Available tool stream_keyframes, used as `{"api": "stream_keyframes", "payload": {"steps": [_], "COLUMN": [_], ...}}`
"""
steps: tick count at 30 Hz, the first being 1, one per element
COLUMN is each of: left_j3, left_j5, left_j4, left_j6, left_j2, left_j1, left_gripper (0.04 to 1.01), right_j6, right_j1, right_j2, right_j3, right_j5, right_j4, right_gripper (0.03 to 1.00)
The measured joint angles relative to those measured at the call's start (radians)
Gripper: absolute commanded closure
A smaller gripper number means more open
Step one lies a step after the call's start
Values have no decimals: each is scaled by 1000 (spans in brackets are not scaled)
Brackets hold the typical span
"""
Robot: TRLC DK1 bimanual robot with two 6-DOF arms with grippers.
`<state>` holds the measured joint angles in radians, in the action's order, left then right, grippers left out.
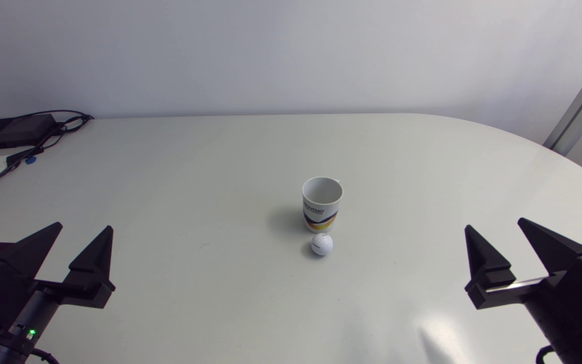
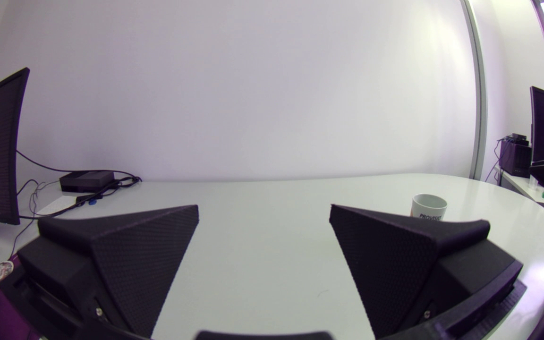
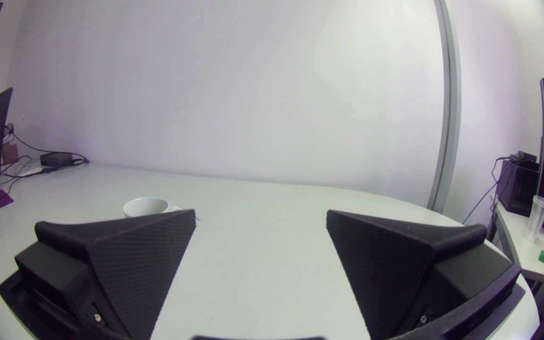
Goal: Pick up the white golf ball from the table and place it into the cup.
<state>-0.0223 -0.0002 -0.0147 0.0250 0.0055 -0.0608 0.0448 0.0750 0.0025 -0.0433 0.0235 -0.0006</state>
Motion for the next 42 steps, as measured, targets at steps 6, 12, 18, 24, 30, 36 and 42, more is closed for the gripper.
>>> {"api": "stream_keyframes", "payload": {"steps": [6, 12, 18, 24, 30, 36, 42], "left_j3": [0, 0, 0, 0, 0, 0, 0], "left_j5": [0, 0, 0, 0, 0, 0, 0], "left_j4": [0, 0, 0, 0, 0, 0, 0], "left_j6": [0, 0, 0, 0, 0, 0, 0], "left_j2": [0, 0, 0, 0, 0, 0, 0], "left_j1": [0, 0, 0, 0, 1, 1, 1], "left_gripper": [51, 51, 51, 51, 51, 51, 51], "right_j6": [0, 0, 0, 0, 0, 0, -3], "right_j1": [11, 12, 13, 13, 24, 46, 60], "right_j2": [0, 0, 80, 284, 500, 718, 871], "right_j3": [-25, -80, -170, -274, -362, -403, -409], "right_j5": [3, 3, 2, -1, -4, -3, 8], "right_j4": [-55, -88, -91, -87, -87, -87, -85], "right_gripper": [61, 61, 61, 61, 61, 61, 61]}}
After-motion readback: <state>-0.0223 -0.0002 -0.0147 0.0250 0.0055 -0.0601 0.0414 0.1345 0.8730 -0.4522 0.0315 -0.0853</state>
